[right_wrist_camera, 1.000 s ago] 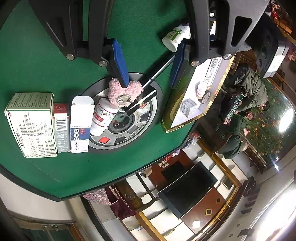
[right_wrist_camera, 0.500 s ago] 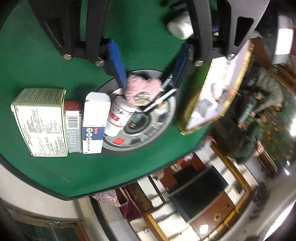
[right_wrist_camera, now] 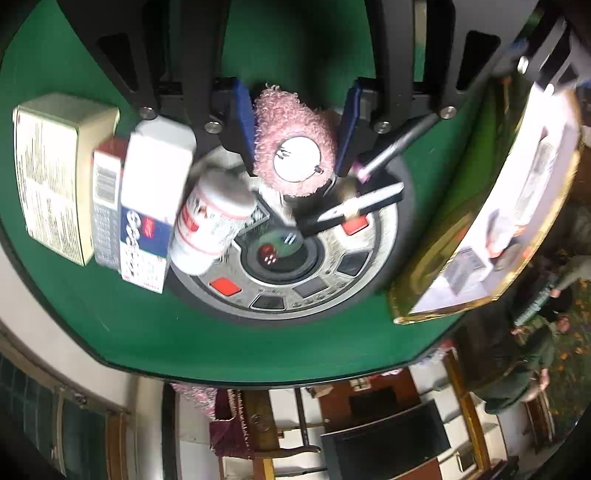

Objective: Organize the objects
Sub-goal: 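Grasp the white green-label bottle with the left tool while the right tool grasps the pink fluffy ball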

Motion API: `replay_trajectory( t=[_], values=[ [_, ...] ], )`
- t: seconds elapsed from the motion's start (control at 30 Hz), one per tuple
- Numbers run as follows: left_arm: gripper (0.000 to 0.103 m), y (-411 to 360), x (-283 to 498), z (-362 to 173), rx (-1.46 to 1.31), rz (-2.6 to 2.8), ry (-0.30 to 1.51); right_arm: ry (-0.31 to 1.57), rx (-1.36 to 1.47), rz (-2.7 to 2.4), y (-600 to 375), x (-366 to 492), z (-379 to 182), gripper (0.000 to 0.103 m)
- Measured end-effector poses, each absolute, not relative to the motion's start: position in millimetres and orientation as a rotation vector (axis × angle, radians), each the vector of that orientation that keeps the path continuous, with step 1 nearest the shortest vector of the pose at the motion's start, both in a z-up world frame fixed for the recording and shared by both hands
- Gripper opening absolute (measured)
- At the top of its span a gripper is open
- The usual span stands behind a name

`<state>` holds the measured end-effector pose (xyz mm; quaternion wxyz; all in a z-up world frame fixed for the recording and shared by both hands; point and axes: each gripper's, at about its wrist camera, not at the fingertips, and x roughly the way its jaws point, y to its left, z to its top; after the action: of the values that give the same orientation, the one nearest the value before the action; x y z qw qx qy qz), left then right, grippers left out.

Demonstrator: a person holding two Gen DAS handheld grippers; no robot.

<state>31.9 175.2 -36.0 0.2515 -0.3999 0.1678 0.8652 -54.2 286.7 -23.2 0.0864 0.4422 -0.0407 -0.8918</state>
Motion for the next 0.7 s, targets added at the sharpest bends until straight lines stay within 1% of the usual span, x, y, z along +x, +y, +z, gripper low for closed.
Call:
replay_trajectory(
  t=[0.1,0.2,0.27,0.37,0.43,0.57,0.67,0.7],
  values=[
    [0.074,174.9,28.4,-37.8,-1.101,2.356,0.447,-0.151,1.271,-2.62,299.3,-28.1,-12.8,0.038],
    [0.076,177.6,27.4,-37.3,-1.105,2.36,0.445,-0.106,1.216,-2.623,308.0,1.5,-6.2,0.038],
    [0.078,180.7,35.3,-37.3,-1.112,2.368,0.44,-0.095,1.224,-2.625,315.5,13.8,-13.2,0.038],
    [0.078,185.8,29.8,-38.2,-1.127,2.386,0.425,-0.106,1.258,-2.605,323.7,17.9,-23.3,0.038],
    [0.08,185.0,24.6,-37.8,-1.135,2.396,0.419,-0.112,1.252,-2.608,326.2,17.6,-21.8,0.038],
    [0.083,183.3,25.3,-38.3,-1.144,2.401,0.413,-0.054,1.255,-2.621,320.5,18.0,-23.8,0.04],
    [0.081,183.1,26.0,-37.8,-1.14,2.399,0.414,-0.043,1.268,-2.625,318.4,16.2,-26.5,0.042],
    [0.071,183.1,27.0,-37.3,-1.133,2.4,0.413,-0.048,1.271,-2.623,318.9,15.9,-27.4,0.043]
  ],
)
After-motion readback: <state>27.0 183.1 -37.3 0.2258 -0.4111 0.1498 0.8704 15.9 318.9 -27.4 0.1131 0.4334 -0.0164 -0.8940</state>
